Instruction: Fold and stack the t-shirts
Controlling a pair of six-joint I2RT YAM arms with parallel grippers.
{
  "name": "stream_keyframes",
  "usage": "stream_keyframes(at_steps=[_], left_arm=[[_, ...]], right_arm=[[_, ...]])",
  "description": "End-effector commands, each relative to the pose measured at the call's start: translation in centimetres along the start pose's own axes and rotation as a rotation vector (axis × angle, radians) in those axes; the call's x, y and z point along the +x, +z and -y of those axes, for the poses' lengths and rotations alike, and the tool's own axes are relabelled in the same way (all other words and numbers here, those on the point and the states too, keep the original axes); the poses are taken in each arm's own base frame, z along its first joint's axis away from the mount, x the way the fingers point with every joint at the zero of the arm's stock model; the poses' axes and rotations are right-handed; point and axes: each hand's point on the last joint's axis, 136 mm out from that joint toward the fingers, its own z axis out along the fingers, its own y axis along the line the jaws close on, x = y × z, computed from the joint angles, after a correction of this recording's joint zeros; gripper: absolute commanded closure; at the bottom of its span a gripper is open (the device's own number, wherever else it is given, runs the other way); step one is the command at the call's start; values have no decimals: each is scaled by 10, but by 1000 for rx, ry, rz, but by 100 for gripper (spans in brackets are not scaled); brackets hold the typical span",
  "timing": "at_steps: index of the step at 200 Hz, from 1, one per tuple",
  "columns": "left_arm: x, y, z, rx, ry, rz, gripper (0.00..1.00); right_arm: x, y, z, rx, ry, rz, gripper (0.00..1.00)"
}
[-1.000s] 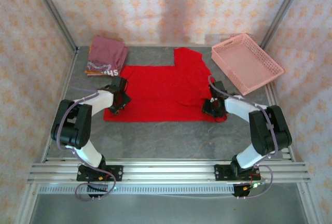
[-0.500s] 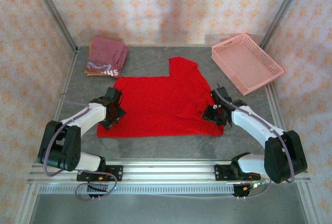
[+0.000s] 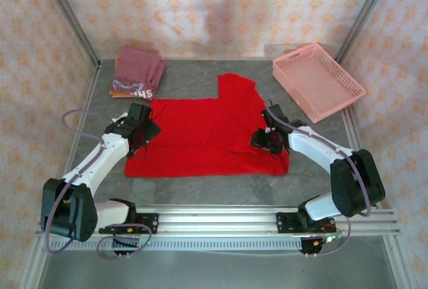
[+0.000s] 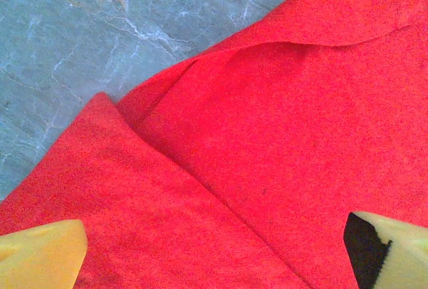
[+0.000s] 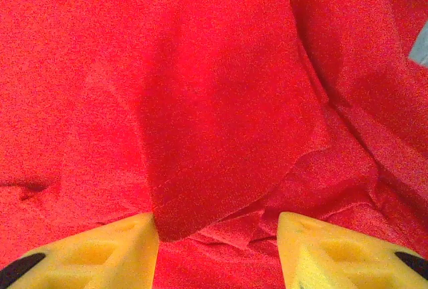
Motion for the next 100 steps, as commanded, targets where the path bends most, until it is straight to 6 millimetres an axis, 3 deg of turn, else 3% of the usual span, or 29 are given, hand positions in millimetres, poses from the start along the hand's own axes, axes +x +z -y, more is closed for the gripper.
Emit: stream_keyframes(at_steps=[1, 22, 65, 100], left_arm=[[-2, -3, -10, -50, 38, 17, 0], [-1, -1, -8, -44, 36, 9, 0], [0, 1, -9, -48, 42, 9, 0], [1, 3, -10, -53, 47, 5, 0]], right_arm=[[1, 13, -3, -19, 26, -17, 52], [2, 20, -12, -50, 26, -39, 56], [-7, 17, -37, -107, 1, -45, 100], [-22, 13, -54, -138, -22, -25, 100]])
